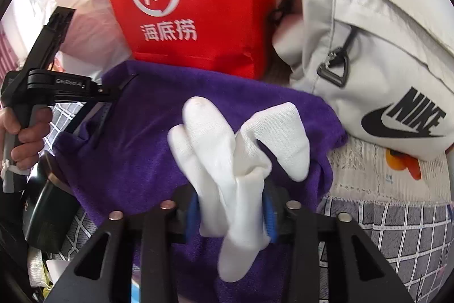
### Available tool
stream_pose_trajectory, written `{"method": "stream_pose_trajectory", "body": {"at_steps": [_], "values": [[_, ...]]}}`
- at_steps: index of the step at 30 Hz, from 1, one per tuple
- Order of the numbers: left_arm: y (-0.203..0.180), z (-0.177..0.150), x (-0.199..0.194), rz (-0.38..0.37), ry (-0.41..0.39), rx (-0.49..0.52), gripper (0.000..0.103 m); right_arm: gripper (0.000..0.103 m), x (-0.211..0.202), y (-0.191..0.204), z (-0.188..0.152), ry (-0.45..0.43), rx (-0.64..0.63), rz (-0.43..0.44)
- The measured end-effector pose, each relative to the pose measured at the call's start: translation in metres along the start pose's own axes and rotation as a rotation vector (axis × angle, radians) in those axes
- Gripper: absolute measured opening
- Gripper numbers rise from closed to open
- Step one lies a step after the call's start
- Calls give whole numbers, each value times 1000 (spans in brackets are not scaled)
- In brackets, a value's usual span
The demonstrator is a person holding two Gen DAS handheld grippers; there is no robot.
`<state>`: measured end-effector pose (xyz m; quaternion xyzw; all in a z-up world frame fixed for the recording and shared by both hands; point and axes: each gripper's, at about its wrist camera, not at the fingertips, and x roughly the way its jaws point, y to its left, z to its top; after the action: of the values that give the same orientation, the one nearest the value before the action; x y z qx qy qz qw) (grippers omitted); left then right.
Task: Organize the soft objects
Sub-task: 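Open the right tool over the purple towel while the left tool releases the strap there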
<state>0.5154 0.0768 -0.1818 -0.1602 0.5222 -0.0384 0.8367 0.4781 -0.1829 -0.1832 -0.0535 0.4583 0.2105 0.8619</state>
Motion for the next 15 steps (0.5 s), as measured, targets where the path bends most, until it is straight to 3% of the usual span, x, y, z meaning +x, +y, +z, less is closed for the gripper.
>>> {"method": "stream_pose_trajectory", "body": {"at_steps": [2,4,6,9,15], "values": [[-1,0,0,-1,6,1,20,56,-2,3,-1,5,-18,28],[-1,1,-2,0,6,4,22,56,-6,8,-2,0,-45,38],[1,2,-6,8,6,4,38,57,-12,10,-2,-4,-57,46],[3,3,-18,15,-20,9,50,57,-24,11,1,-31,-53,47],[1,2,-51,64,-65,28,54,57,-56,17,5,-89,-42,47]]}}
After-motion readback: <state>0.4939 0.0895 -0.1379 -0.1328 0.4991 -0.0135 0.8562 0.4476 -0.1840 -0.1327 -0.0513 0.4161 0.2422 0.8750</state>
